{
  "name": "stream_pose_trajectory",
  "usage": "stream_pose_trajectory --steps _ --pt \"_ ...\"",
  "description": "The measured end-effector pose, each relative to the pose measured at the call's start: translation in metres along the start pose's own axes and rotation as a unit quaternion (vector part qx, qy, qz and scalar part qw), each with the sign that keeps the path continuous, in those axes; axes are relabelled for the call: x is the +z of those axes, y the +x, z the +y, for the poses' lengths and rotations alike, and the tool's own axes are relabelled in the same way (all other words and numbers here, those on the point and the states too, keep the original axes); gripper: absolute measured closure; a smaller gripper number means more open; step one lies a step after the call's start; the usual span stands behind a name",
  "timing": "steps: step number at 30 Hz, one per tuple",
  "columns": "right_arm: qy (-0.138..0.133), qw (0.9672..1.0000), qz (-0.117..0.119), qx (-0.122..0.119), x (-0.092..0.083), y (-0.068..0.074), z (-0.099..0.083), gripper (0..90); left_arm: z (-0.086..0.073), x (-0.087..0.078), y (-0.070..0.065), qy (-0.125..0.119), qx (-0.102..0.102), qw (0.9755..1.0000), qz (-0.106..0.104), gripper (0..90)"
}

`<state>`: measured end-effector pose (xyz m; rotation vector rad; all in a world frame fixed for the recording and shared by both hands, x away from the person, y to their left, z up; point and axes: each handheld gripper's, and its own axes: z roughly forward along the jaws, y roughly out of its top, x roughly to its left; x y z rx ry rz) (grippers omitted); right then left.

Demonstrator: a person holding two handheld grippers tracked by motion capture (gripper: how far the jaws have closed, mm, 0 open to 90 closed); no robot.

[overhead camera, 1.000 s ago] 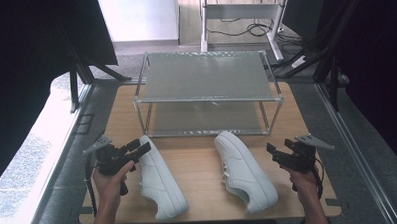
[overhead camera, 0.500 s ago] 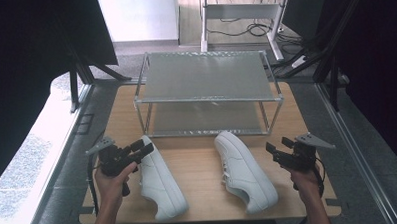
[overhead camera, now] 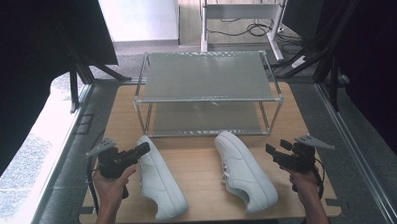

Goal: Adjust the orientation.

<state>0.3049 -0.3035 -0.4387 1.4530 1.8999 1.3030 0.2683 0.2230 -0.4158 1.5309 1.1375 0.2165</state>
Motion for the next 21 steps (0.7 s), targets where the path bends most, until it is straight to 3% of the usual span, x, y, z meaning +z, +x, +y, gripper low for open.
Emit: stream_pose_trajectory --steps 4,9,10,21 --pt "0.006 0.9999 0.007 -0.007 0.001 0.002 0.000 34.5 -0.014 -0.015 0.006 0.000 -0.015 0.9996 0.025 89.6" --pt "0.011 0.9999 0.007 -0.009 0.001 0.002 -0.001 34.8 -0.029 -0.022 0.015 0.012 -0.029 0.9987 0.040 89.8" --pt "0.011 0.9999 0.006 -0.008 0.000 0.003 -0.002 35.1 -0.034 -0.022 0.019 0.016 -0.035 0.9983 0.044 89.8" --pt "0.009 0.9999 -0.013 0.001 0.000 -0.005 -0.008 36.6 -0.044 -0.010 0.025 0.053 -0.035 0.9964 0.056 90.0"
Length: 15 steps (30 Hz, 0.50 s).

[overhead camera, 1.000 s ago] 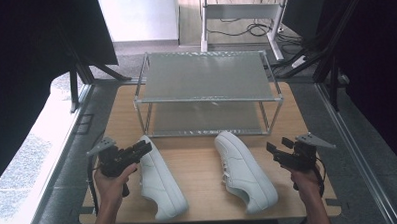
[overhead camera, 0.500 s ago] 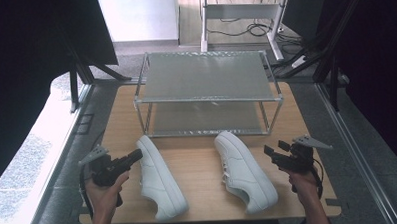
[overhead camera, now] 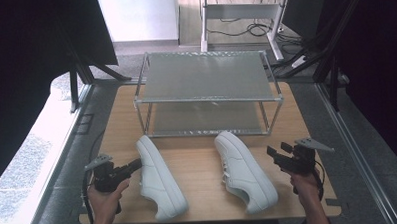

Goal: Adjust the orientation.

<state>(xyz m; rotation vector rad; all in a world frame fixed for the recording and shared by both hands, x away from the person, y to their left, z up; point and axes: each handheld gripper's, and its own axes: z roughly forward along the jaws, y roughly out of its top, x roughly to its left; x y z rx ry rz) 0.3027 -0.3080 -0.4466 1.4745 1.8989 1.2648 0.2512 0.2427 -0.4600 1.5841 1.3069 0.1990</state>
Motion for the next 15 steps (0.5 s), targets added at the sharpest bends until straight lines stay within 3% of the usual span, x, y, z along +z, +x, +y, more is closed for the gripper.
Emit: stream_pose_trajectory --steps 5,11,15 --pt "-0.001 0.9999 -0.004 0.011 -0.004 -0.006 -0.001 36.6 -0.007 -0.002 0.005 0.007 -0.009 0.9997 0.023 90.0" --pt "0.011 0.9999 -0.007 0.010 0.000 -0.006 -0.004 36.4 -0.018 0.002 0.006 0.030 -0.011 0.9991 0.028 90.0" --pt "0.013 0.9998 -0.007 0.011 0.000 -0.006 -0.004 36.4 -0.022 0.002 0.006 0.032 -0.009 0.9989 0.033 90.0"
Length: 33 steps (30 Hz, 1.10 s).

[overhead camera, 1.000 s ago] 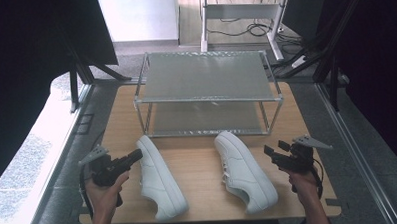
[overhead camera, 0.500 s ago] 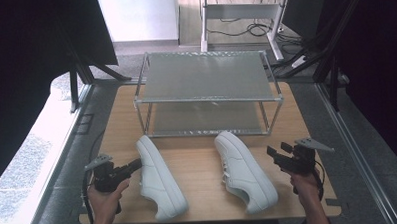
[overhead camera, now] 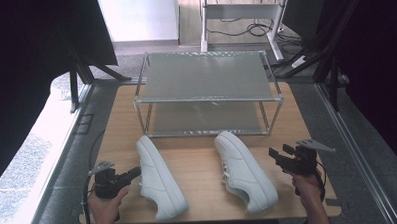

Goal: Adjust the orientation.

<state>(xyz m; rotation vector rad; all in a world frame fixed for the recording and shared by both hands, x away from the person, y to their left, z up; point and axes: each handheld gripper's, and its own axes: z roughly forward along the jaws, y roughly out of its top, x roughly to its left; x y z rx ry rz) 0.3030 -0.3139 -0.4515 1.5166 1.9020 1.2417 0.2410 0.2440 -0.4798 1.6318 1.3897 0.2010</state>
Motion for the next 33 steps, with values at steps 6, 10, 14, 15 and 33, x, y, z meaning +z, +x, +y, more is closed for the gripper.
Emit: stream_pose_trajectory --steps 6,10,14,15,33 --pt "0.011 0.9999 0.002 -0.007 0.003 0.003 -0.002 36.4 -0.011 0.001 0.002 0.026 0.006 0.9996 0.008 89.9" --pt "0.015 0.9999 0.002 -0.007 0.005 0.004 -0.002 36.3 -0.013 0.004 -0.002 0.032 0.010 0.9994 0.006 90.0" --pt "0.017 0.9998 0.004 -0.009 0.005 0.006 -0.003 36.3 -0.007 0.005 -0.006 0.027 0.018 0.9995 0.002 90.0" --pt "0.017 0.9998 0.004 -0.009 0.005 0.006 -0.003 36.3 -0.007 0.005 -0.006 0.027 0.018 0.9995 0.002 90.0" --pt "0.023 0.9997 0.000 0.009 0.006 0.004 -0.003 36.6 0.010 0.013 -0.020 0.012 0.040 0.9991 -0.001 87.5"
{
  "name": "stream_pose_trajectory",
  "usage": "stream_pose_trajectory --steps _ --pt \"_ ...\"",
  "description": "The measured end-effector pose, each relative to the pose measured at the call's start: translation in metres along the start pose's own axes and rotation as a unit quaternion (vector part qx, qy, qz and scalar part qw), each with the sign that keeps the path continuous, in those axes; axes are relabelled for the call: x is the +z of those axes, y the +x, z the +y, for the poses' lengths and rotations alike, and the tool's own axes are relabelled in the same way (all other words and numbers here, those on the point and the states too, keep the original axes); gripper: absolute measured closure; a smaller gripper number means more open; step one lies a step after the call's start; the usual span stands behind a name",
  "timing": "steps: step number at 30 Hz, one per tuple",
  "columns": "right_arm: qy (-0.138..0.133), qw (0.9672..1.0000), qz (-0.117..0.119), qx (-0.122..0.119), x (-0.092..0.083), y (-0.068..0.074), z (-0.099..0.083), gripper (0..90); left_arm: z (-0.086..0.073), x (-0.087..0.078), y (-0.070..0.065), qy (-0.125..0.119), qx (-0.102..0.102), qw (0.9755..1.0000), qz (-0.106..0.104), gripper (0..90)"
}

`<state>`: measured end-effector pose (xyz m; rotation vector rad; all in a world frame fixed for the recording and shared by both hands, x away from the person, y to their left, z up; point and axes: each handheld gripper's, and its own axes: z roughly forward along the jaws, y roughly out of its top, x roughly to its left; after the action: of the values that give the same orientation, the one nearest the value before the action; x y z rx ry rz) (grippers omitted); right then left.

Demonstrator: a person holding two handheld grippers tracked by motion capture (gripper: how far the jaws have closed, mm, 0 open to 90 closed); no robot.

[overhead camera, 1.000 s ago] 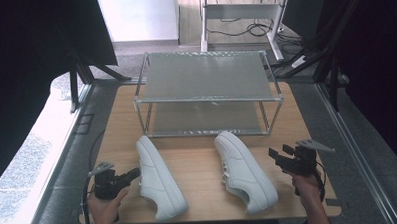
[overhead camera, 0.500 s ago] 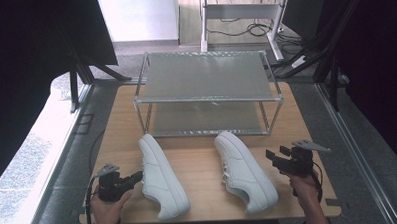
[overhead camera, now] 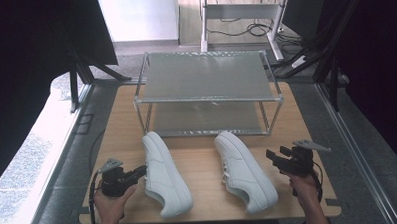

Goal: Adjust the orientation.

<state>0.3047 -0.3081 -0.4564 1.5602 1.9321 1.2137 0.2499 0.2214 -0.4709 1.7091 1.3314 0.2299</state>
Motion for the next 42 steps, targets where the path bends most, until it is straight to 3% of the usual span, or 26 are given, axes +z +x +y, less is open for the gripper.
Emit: stream_pose_trajectory --steps 4,8,12,13,18,26,29,32,35,39,42 --pt "0.002 1.0000 -0.004 0.006 0.000 -0.002 0.000 36.6 0.006 0.007 -0.003 0.002 0.005 0.9999 -0.009 88.2" --pt "-0.001 0.9999 -0.007 0.010 0.000 -0.003 0.000 36.6 0.022 0.020 -0.015 0.001 0.020 0.9994 -0.028 88.7" --pt "0.001 0.9999 -0.009 0.011 0.000 -0.005 0.000 36.7 0.047 0.041 -0.034 0.006 0.053 0.9976 -0.043 88.9" --pt "0.000 0.9999 -0.009 0.011 -0.001 -0.005 0.000 36.7 0.058 0.054 -0.044 0.021 0.076 0.9959 -0.044 89.0" --pt "-0.003 0.9999 -0.010 0.012 -0.002 -0.006 0.001 36.7 0.073 0.074 -0.059 0.037 0.092 0.9934 -0.056 90.0" --pt "-0.007 0.9998 -0.011 0.018 -0.005 -0.010 0.001 36.9 0.076 0.066 -0.069 0.019 0.085 0.9936 -0.072 90.0" --pt "-0.008 0.9998 -0.012 0.017 -0.005 -0.009 0.001 36.9 0.074 0.060 -0.075 0.011 0.079 0.9927 -0.091 90.0" --pt "-0.007 0.9998 -0.013 0.016 -0.005 -0.008 0.001 36.9 0.074 0.059 -0.081 0.011 0.087 0.9913 -0.098 90.0" --pt "-0.003 0.9998 -0.013 0.013 -0.003 -0.007 0.000 36.9 0.068 0.062 -0.092 0.020 0.098 0.9888 -0.111 90.0" --pt "-0.001 0.9998 -0.014 0.013 -0.002 -0.007 -0.001 36.8 0.057 0.069 -0.102 0.038 0.107 0.9874 -0.110 90.0" --pt "0.000 0.9998 -0.015 0.013 -0.002 -0.007 -0.001 36.9 0.052 0.072 -0.102 0.047 0.102 0.9871 -0.114 90.0"
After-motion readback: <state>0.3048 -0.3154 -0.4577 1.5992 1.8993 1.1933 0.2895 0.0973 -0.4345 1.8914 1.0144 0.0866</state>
